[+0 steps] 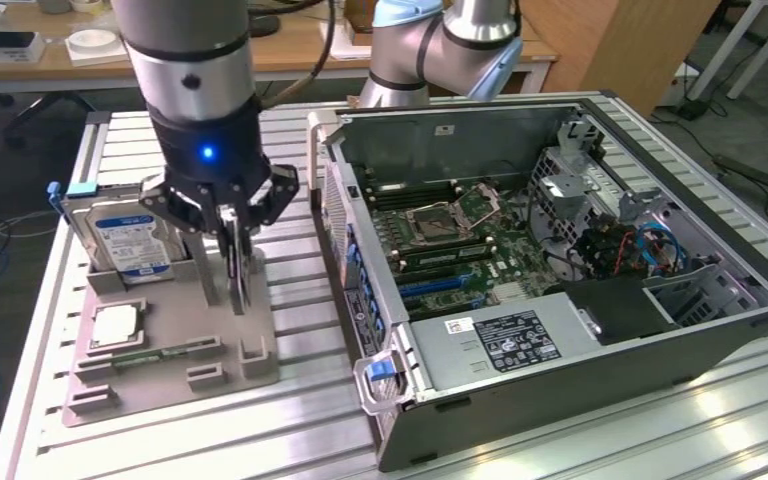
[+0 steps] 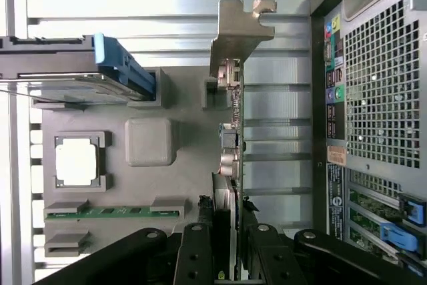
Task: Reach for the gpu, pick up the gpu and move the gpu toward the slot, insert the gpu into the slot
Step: 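Pick up the gpu and move the gpu toward the slot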
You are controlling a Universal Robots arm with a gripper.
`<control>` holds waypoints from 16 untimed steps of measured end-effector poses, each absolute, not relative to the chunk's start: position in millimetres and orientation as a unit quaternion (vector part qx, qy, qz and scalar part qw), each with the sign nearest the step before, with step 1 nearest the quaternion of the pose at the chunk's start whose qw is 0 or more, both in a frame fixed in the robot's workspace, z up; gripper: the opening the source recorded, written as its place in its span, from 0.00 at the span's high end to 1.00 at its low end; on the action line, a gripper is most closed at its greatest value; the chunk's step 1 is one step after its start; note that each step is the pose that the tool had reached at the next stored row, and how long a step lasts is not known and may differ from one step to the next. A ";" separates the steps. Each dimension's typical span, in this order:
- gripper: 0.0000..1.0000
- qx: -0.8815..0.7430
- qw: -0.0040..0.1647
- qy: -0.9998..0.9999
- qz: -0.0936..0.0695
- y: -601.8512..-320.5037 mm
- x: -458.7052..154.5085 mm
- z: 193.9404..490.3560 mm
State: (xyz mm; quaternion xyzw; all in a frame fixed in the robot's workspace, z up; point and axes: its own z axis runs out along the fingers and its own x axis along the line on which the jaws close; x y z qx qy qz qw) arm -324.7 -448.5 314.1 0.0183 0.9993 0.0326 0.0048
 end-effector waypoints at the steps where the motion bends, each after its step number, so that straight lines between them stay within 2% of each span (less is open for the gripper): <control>1: 0.74 0.018 0.005 0.999 0.033 -448.5 -324.7 318.6; 16: 0.74 0.018 0.005 0.999 0.033 -448.5 -324.7 385.1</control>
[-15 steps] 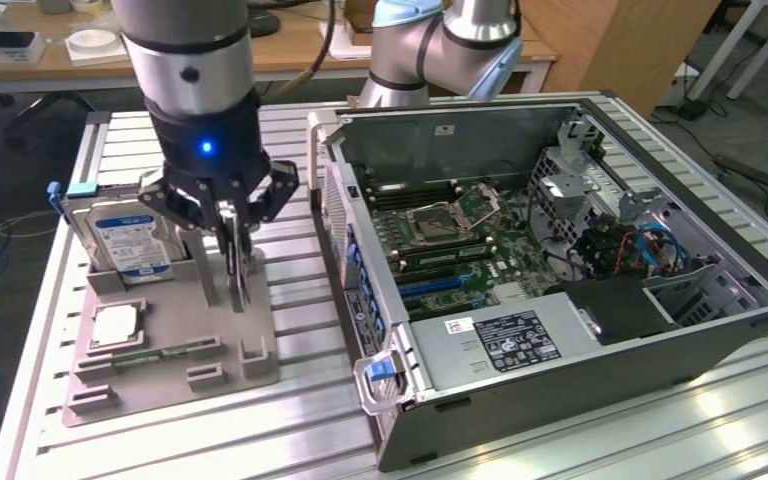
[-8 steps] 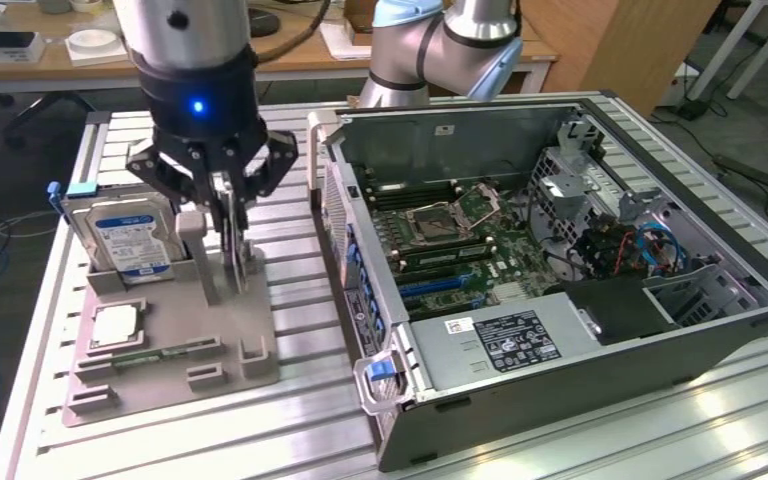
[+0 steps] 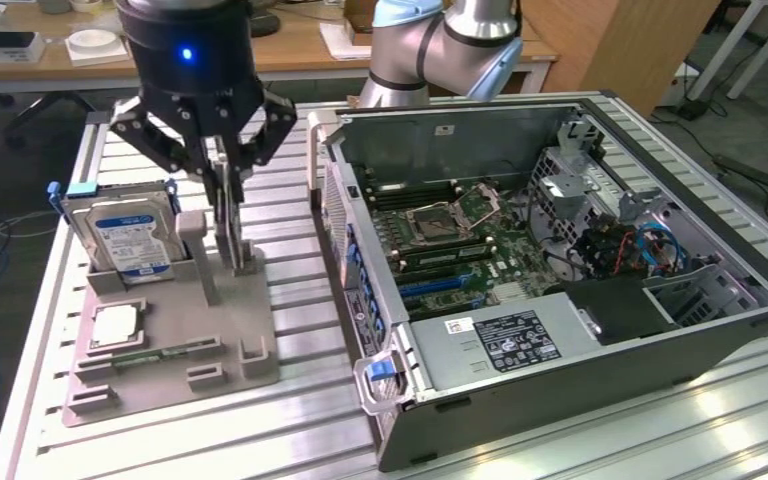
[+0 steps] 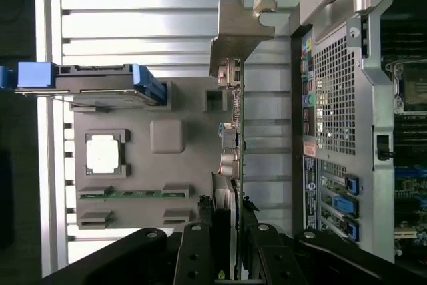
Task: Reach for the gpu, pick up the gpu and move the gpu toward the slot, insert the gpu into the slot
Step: 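Pick up the gpu and move the gpu toward the slot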
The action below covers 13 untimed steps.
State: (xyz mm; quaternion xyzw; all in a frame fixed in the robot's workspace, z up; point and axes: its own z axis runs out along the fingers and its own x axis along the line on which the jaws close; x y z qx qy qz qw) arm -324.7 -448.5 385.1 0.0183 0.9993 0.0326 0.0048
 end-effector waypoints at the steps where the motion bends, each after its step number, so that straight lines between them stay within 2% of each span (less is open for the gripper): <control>1: 0.74 0.018 0.005 0.999 0.033 -448.5 -324.7 389.5; 13: 0.74 0.018 0.005 0.999 0.033 -448.5 -324.7 425.4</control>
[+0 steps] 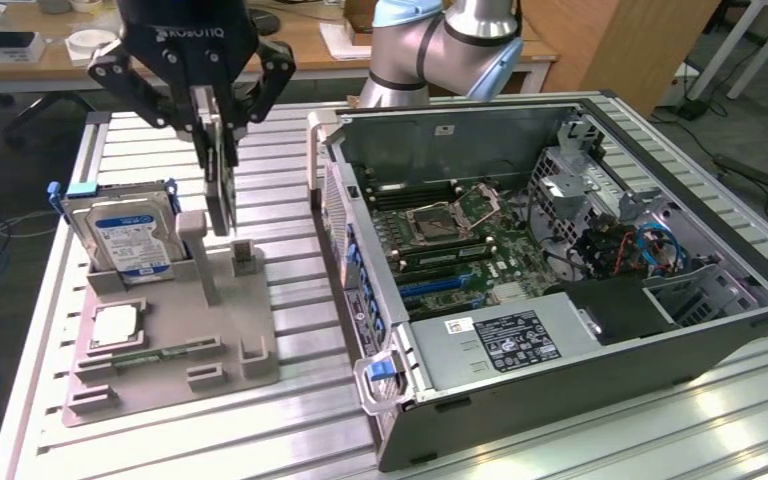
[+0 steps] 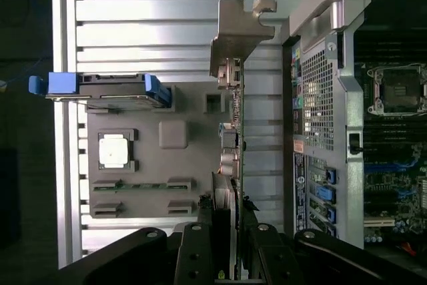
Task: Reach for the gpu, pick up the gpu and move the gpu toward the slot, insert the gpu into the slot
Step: 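Pick up the gpu and move the gpu toward the slot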
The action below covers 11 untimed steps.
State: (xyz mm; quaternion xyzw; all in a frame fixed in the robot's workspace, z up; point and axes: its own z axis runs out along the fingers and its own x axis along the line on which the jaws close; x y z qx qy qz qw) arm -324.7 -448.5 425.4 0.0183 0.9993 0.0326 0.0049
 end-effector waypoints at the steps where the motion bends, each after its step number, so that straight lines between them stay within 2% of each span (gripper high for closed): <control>1: 0.74 0.018 0.005 0.999 0.033 -448.5 -324.7 427.4; 3: 0.74 0.018 0.005 0.999 0.026 -448.5 -324.6 429.1; 5: 0.74 0.018 0.005 1.000 0.011 -448.4 -324.7 429.8; 11: 0.74 0.018 0.005 1.000 0.009 -448.3 -324.6 429.9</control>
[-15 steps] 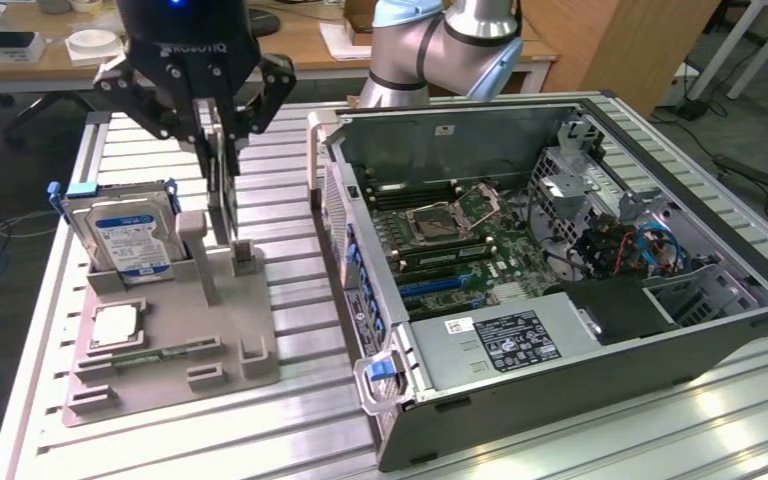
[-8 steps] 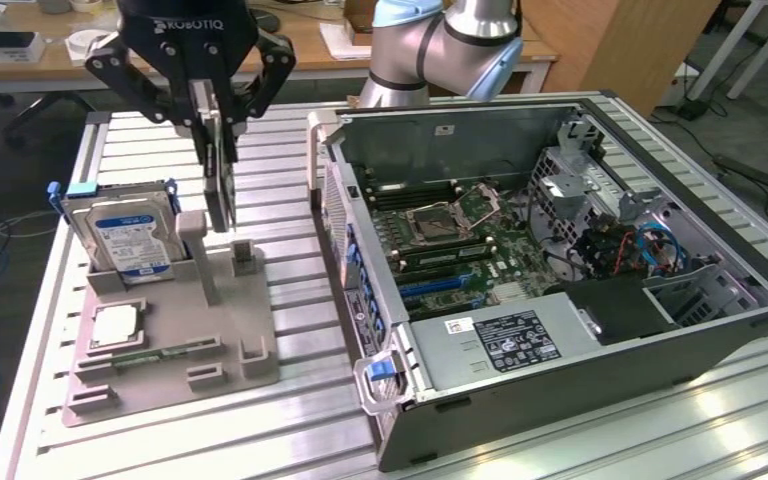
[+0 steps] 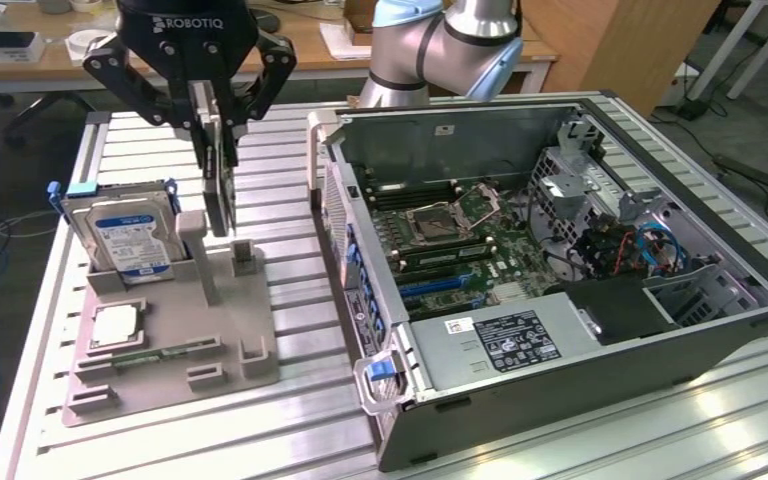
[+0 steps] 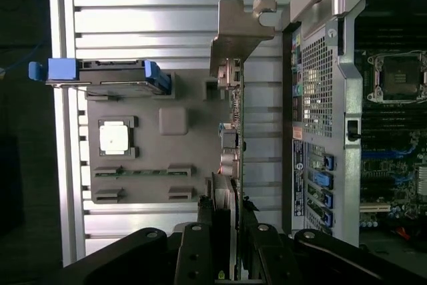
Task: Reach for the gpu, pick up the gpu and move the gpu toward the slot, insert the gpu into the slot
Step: 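Pick up the gpu and move the gpu toward the slot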
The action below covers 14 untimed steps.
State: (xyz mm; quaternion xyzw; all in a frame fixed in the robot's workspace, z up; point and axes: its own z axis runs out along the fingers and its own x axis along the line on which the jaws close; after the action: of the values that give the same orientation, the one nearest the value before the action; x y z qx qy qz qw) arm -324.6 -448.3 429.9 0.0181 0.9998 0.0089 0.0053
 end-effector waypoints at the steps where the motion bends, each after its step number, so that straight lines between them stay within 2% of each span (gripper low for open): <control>1: 0.74 0.018 0.005 1.000 0.009 -448.3 -324.2 429.9; 14: 0.74 0.018 0.005 1.000 0.009 -448.3 -281.3 429.8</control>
State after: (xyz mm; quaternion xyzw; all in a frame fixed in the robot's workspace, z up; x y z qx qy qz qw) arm -281.3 -448.3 429.8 0.0184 0.9998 0.0090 0.0053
